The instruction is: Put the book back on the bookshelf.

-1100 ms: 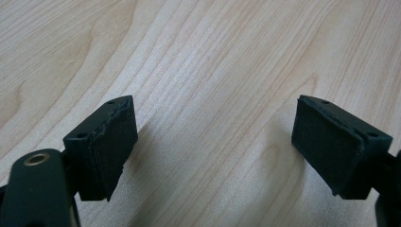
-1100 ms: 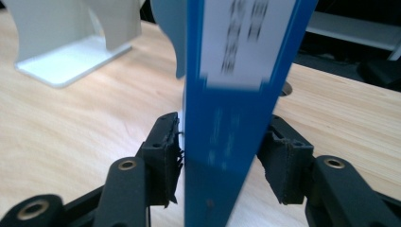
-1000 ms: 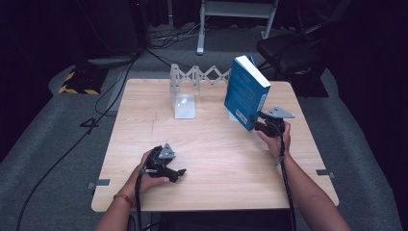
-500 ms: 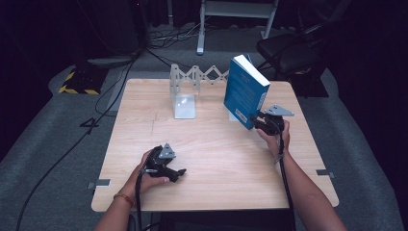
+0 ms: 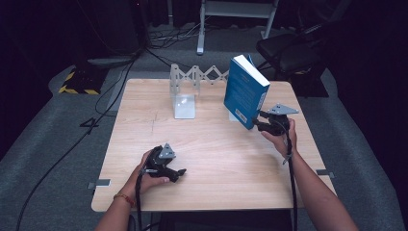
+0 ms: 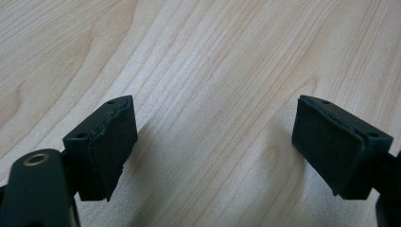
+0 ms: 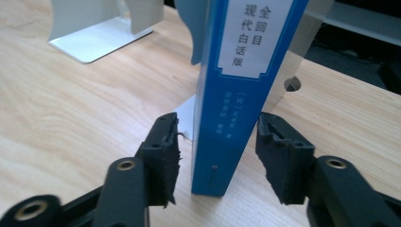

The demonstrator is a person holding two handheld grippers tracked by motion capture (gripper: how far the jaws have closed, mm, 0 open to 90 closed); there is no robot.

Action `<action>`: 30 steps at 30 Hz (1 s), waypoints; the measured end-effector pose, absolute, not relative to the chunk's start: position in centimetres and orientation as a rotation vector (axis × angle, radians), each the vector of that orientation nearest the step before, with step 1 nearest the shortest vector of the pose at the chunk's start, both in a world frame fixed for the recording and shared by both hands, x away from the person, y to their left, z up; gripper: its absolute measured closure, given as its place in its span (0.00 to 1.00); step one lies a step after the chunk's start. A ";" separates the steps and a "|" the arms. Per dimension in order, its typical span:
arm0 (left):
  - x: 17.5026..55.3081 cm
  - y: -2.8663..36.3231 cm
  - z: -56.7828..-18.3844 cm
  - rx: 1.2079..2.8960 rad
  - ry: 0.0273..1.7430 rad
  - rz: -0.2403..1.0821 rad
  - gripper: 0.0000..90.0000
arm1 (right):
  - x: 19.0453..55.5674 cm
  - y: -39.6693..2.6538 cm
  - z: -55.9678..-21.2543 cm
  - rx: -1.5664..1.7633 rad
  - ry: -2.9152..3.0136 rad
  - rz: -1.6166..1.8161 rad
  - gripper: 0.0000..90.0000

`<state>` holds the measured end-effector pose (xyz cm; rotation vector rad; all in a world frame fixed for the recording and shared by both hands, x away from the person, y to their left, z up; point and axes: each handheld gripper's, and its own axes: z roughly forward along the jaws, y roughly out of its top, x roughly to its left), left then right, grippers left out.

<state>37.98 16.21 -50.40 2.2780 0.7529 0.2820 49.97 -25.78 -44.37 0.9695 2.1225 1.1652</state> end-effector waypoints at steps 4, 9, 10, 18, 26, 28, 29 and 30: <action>38.0 16.2 -50.4 2.278 0.753 0.282 0.17 | 49.6 -26.1 -43.7 0.936 2.209 1.119 0.49; 38.0 16.2 -50.4 2.278 0.753 0.282 0.17 | 48.9 -26.6 -43.0 0.901 2.250 1.103 0.45; 38.0 16.2 -50.4 2.278 0.753 0.282 0.17 | 48.7 -26.7 -42.9 0.892 2.250 1.100 0.45; 38.0 16.2 -50.4 2.277 0.756 0.283 0.17 | 47.5 -26.8 -42.0 0.854 2.284 1.016 0.37; 38.0 16.2 -50.4 2.275 0.759 0.284 0.17 | 45.9 -27.6 -41.7 0.795 2.319 0.981 0.32; 38.0 16.2 -50.4 2.275 0.759 0.284 0.17 | 45.3 -27.9 -41.7 0.795 2.318 0.971 0.32; 38.0 16.2 -50.4 2.275 0.759 0.284 0.17 | 45.1 -28.1 -41.7 0.791 2.322 0.967 0.32; 38.0 16.2 -50.4 2.275 0.759 0.284 0.17 | 44.8 -28.3 -41.7 0.780 2.325 0.961 0.32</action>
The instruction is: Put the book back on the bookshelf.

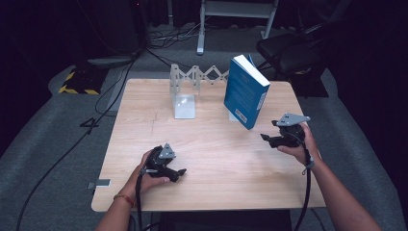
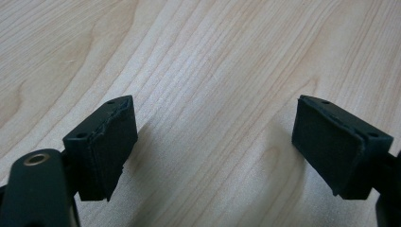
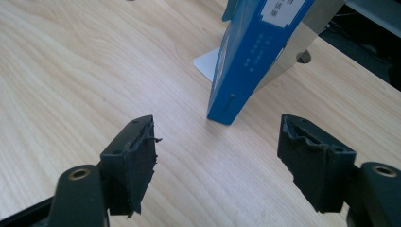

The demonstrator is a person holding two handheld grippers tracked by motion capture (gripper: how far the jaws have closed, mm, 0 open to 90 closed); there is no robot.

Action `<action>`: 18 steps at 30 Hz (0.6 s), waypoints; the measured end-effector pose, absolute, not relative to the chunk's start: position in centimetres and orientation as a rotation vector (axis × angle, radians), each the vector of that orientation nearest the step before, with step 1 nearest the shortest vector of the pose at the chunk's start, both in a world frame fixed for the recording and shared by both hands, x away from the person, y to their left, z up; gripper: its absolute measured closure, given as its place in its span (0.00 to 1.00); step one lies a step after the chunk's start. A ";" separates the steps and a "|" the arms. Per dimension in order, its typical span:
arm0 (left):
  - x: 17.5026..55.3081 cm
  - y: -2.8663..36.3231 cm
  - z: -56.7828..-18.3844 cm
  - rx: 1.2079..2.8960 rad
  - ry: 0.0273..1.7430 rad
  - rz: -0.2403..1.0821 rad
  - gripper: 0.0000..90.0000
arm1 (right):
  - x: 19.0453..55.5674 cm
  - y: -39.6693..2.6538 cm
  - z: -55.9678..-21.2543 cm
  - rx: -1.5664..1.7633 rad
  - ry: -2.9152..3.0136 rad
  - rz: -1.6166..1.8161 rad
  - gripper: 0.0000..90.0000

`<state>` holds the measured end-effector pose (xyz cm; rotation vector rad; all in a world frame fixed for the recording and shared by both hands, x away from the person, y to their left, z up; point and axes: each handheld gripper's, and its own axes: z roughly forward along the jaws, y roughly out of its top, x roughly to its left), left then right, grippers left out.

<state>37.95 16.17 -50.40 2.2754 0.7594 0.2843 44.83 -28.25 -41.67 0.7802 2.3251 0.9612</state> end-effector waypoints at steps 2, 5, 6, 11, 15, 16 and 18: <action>37.9 16.2 -50.4 2.275 0.759 0.284 0.17 | 44.2 -28.6 -41.8 0.765 2.328 0.955 0.32; 37.9 16.2 -50.4 2.275 0.759 0.284 0.17 | 43.8 -29.0 -41.9 0.766 2.331 0.955 0.32; 38.0 16.2 -50.4 2.276 0.758 0.285 0.17 | 43.6 -29.2 -42.0 0.762 2.332 0.952 0.32; 38.0 16.2 -50.4 2.276 0.759 0.285 0.17 | 42.6 -30.3 -42.3 0.765 2.324 0.944 0.32; 37.9 16.2 -50.4 2.275 0.760 0.284 0.17 | 41.6 -31.3 -42.7 0.771 2.319 0.923 0.32; 37.9 16.2 -50.4 2.275 0.759 0.284 0.17 | 41.4 -31.5 -42.8 0.778 2.316 0.924 0.32; 38.0 16.2 -50.4 2.276 0.759 0.284 0.17 | 40.9 -32.2 -43.1 0.789 2.307 0.942 0.32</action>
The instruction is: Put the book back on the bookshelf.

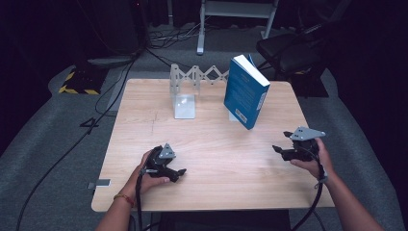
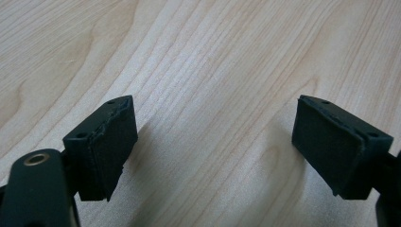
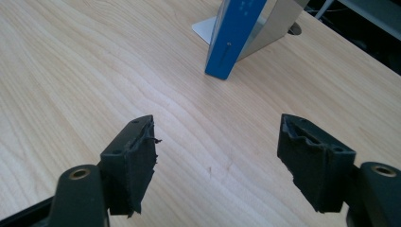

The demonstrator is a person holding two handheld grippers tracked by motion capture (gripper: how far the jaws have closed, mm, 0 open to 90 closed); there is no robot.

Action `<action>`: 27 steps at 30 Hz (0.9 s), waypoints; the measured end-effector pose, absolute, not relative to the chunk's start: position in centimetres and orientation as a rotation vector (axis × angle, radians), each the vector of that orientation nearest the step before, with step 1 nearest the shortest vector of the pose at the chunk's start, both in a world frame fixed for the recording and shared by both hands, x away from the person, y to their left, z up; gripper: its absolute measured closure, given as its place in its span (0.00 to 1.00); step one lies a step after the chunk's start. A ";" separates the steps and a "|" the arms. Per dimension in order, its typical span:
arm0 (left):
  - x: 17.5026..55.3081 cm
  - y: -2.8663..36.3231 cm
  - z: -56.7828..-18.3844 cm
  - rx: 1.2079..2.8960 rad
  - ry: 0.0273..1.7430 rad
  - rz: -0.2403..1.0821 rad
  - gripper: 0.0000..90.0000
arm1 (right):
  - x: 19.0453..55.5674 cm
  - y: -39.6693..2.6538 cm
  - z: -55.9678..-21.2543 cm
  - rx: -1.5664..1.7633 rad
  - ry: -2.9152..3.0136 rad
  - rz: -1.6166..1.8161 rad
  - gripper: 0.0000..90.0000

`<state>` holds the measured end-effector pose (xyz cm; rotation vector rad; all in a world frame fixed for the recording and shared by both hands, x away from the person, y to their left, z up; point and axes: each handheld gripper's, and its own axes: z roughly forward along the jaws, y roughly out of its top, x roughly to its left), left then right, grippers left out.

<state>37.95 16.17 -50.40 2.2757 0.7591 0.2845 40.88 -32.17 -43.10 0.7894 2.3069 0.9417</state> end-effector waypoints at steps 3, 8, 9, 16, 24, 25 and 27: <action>38.0 16.2 -50.4 2.276 0.759 0.284 0.17 | 40.2 -33.2 -43.8 0.805 2.294 0.934 0.33; 37.9 16.2 -50.4 2.274 0.760 0.284 0.17 | 39.1 -34.8 -44.8 0.840 2.294 0.922 0.33; 37.9 16.2 -50.4 2.275 0.760 0.284 0.17 | 38.9 -35.1 -45.0 0.847 2.297 0.929 0.32; 37.9 16.1 -50.4 2.272 0.770 0.288 0.17 | 37.9 -37.7 -46.6 0.934 2.303 0.963 0.32; 37.8 16.1 -50.4 2.271 0.776 0.292 0.17 | 36.8 -41.2 -48.6 1.098 2.261 1.021 0.33; 37.8 16.2 -50.4 2.271 0.777 0.294 0.17 | 36.7 -41.4 -48.8 1.109 2.259 1.022 0.32; 37.8 16.2 -50.4 2.272 0.777 0.293 0.17 | 36.4 -42.0 -49.4 1.154 2.245 1.029 0.32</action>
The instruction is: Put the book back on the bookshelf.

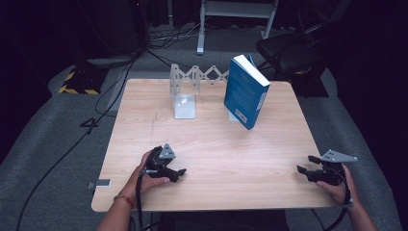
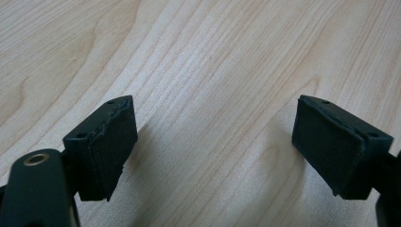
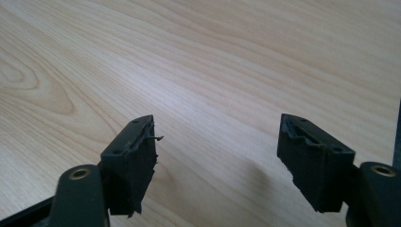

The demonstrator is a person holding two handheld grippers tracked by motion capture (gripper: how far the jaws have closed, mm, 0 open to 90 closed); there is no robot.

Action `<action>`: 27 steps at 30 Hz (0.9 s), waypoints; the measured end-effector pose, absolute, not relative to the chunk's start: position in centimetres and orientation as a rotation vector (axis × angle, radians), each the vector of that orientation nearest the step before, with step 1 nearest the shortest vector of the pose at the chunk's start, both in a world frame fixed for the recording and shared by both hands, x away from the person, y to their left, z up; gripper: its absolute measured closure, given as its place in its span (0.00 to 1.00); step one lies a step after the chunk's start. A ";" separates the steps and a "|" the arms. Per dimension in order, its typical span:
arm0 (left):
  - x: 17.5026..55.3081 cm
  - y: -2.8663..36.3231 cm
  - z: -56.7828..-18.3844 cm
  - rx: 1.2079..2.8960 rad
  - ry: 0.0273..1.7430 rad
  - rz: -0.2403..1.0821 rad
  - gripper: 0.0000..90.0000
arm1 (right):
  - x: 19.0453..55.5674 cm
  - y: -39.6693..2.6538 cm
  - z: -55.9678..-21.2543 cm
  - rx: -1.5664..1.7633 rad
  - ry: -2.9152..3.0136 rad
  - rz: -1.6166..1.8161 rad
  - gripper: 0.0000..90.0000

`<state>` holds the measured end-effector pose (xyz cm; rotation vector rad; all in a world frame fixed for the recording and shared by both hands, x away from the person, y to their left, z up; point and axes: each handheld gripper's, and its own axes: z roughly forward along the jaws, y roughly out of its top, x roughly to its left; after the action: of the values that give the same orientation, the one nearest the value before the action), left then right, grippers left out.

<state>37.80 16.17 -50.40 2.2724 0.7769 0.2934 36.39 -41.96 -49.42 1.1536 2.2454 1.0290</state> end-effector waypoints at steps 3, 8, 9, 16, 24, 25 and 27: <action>37.8 16.2 -50.4 2.273 0.777 0.293 0.17 | 36.1 -42.6 -50.2 1.194 2.238 1.037 0.31; 37.8 16.2 -50.4 2.271 0.781 0.295 0.17 | 36.1 -42.6 -50.3 1.211 2.254 1.009 0.28; 37.7 16.2 -50.4 2.270 0.783 0.296 0.17 | 36.1 -42.6 -50.3 1.208 2.257 1.009 0.28; 37.7 16.2 -50.4 2.268 0.788 0.299 0.17 | 36.1 -42.6 -50.4 1.208 2.256 1.010 0.28; 37.7 16.2 -50.4 2.268 0.788 0.297 0.17 | 36.0 -42.6 -50.3 1.218 2.250 1.006 0.28; 37.7 16.2 -50.4 2.269 0.788 0.296 0.17 | 36.1 -42.6 -50.3 1.218 2.250 1.006 0.28; 37.7 16.2 -50.4 2.270 0.786 0.297 0.17 | 36.1 -42.6 -50.4 1.217 2.250 1.006 0.28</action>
<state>37.71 16.17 -50.40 2.2698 0.7858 0.2967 36.05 -42.58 -50.35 1.2174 2.2501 1.0062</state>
